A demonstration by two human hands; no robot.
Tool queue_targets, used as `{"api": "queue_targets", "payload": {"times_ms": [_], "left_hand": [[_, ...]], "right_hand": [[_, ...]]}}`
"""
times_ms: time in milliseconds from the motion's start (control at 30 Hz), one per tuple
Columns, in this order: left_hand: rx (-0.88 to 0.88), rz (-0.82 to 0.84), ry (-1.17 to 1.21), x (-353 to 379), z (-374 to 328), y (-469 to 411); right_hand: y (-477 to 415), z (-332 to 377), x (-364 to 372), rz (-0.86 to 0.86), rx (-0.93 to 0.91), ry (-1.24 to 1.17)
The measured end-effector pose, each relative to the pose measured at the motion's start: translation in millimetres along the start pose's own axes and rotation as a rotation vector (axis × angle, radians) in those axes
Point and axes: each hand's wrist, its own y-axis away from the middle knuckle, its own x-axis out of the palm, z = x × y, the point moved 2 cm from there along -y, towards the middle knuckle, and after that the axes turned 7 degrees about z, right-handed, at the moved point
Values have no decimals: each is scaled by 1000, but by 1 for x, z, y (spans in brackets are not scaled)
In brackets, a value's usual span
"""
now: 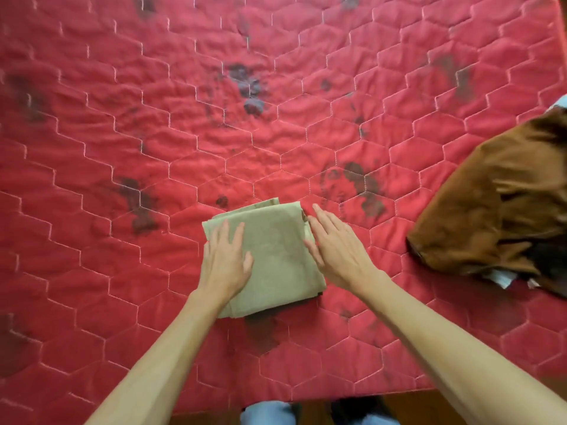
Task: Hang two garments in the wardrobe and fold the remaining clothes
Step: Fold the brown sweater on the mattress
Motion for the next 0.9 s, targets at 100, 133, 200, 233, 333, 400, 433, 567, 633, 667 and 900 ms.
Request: {"api": "queue_targets", "payload": {"times_ms": [100, 133, 200, 233, 333, 400, 433, 567, 633, 667, 900], "left_hand": [[53, -121, 166, -45, -53, 37], [55, -186, 221, -62, -70, 51], [57, -306, 317, -95, -104, 80], [63, -339, 334, -110, -120, 94], [104, -308, 274, -141, -171, 136], [131, -274, 217, -154, -202, 161], [150, -266, 190, -159, -217, 174], [232, -206, 125, -172, -279, 215], [275, -198, 95, -175, -309, 230], [300, -203, 85, -177, -323, 236], [469, -225, 164, -194, -404, 251]], "right_hand": [[53, -14, -51, -81, 49, -72], [71, -20, -67, -96, 61, -67], [112, -34, -101, -124, 64, -30], [133, -41, -118, -140, 59, -7], [200, -57, -175, -205, 49, 28], [245, -64, -210, -256, 43, 55], [268, -69, -223, -280, 52, 60], [353, -94, -255, -404, 149, -22], [388, -109, -264, -482, 198, -60], [403, -117, -269, -516, 223, -57], [470, -166, -292, -557, 367, -38]]}}
